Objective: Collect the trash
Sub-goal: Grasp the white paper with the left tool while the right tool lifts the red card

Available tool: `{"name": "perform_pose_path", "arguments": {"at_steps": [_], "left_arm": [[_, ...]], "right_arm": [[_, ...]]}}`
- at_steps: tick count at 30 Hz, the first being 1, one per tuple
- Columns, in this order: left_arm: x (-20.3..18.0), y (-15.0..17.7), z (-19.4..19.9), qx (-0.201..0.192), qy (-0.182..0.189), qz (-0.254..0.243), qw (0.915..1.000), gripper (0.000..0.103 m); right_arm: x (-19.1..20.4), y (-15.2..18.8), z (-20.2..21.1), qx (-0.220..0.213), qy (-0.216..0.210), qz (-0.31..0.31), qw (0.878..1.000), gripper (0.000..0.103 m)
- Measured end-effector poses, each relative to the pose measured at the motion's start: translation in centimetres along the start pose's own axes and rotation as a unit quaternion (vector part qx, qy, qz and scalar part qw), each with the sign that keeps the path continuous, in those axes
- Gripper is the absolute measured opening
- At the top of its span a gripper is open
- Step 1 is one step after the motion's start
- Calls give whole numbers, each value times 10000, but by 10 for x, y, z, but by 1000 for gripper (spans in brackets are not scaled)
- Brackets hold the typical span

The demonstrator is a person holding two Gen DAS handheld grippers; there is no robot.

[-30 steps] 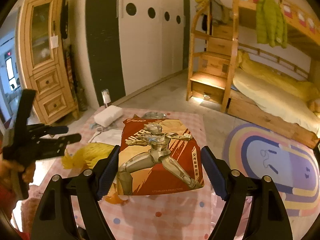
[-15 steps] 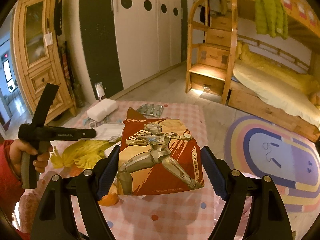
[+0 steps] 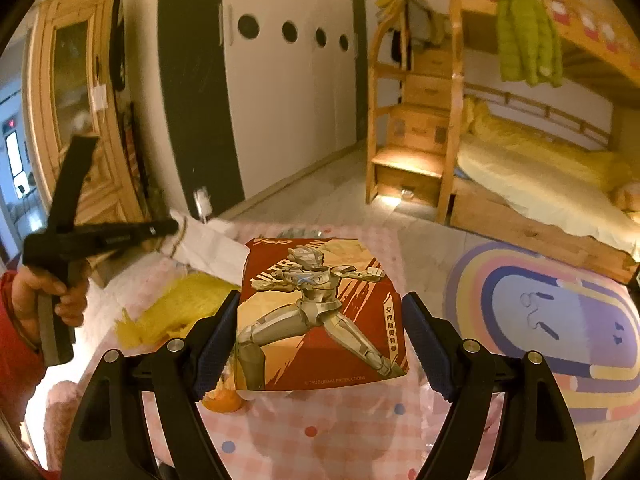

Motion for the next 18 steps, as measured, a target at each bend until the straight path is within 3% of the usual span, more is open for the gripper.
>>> {"name": "perform_pose_path", "arguments": {"at_steps": [4,8,13,18], "left_arm": [[-40,-20,44,-476,6,-571,9972,0],[-85,-18,71,-652,169,-1025,9925,0],[-139,12,69,-549,509,-1442,9867,0],[-195,59,46,-262,830,-1907,9778,0]], "right_arm": [[-19,0,33,-311,199,-192,9991,79],[-42,12,63,-504,415,-475,9967,79],[-68,37,86,-452,736,-769,9933,79],[-100,77,98,-99,1169,-1084,9872,79]]}}
Point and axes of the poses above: each gripper's, at about its wrist camera, not at the fingertips, and z roughly against the way its jaws point, x to its left, y to its underside, the point moved 4 cm from there along -z, roughly the way its jaws point, and after that the axes turned 12 degrees about z, right-handed, at the moved point
